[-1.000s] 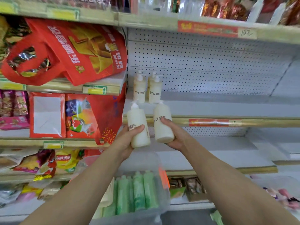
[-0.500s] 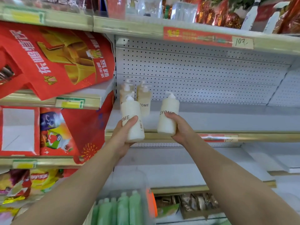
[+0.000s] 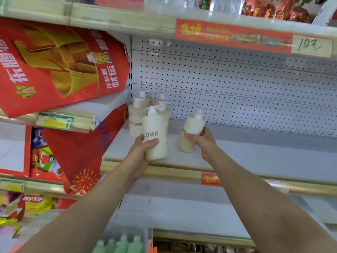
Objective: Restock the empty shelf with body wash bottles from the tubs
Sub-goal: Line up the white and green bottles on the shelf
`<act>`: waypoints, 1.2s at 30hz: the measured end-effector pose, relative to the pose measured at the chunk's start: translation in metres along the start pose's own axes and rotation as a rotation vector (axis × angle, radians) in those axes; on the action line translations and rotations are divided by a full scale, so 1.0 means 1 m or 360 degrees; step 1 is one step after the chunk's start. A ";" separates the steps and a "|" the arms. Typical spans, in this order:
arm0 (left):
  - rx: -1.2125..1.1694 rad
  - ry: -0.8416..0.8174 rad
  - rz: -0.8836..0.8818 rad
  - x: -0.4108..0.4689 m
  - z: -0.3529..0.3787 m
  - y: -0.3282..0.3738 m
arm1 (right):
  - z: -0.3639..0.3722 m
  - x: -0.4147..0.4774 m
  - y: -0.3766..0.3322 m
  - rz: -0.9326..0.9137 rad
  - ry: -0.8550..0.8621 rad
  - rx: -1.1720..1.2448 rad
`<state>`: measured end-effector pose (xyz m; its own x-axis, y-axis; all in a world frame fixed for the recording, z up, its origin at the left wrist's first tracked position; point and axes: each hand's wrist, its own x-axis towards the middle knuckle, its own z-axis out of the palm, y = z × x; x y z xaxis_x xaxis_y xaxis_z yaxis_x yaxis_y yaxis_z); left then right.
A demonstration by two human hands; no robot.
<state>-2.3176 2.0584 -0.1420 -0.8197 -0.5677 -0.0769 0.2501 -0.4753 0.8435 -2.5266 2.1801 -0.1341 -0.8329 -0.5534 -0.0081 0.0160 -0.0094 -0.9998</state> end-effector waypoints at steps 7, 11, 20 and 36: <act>0.0037 0.0097 0.0187 0.015 0.005 -0.012 | 0.006 0.052 0.004 -0.0104 -0.0206 -0.0256; 0.0044 0.0130 0.0229 0.018 0.005 -0.017 | 0.011 0.079 0.007 -0.0147 -0.0163 -0.0346; -0.0010 0.0193 0.0267 0.022 0.003 -0.020 | 0.022 0.120 0.011 -0.0171 -0.0088 -0.0618; 0.0077 0.0146 0.0237 0.025 0.000 -0.021 | 0.034 0.123 0.000 -0.0032 -0.0058 -0.0817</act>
<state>-2.3430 2.0544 -0.1619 -0.7243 -0.6894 0.0044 0.3384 -0.3499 0.8735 -2.6106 2.0837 -0.1346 -0.8103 -0.5860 0.0024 -0.2810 0.3850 -0.8791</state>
